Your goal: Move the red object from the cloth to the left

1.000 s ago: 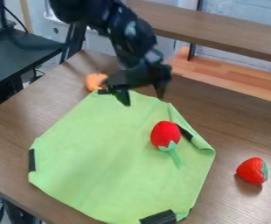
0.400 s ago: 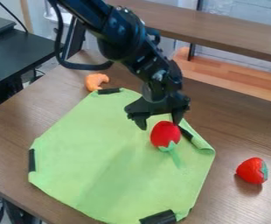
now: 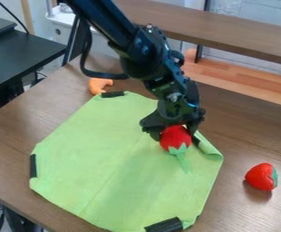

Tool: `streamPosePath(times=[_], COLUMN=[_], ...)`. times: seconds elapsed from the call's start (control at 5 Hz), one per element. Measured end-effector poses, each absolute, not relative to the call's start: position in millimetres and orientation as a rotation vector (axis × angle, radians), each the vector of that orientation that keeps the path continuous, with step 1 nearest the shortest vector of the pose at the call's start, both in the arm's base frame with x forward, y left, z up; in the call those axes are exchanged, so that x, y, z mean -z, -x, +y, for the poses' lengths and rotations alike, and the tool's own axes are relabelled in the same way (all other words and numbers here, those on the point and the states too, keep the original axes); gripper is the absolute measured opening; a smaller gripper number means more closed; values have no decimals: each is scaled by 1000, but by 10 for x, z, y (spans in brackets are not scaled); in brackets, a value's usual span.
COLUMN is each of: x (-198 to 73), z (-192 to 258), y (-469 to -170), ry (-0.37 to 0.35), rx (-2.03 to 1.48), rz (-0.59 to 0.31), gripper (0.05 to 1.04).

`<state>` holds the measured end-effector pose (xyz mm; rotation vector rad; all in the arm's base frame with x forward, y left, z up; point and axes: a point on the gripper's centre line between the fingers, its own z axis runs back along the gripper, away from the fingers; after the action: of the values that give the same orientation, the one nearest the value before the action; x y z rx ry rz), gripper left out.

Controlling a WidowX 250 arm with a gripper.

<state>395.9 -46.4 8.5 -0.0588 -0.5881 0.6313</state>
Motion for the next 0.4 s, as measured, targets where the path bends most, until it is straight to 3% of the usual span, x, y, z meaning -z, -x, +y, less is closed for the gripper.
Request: streamPosePath(times=[0.2, 0.4], x=[-22, 3], z=[-455, -456], y=[-3999, -4007], ry=[65, 77], rx=[-691, -711], rz=[-590, -602], gripper=[964, 803])
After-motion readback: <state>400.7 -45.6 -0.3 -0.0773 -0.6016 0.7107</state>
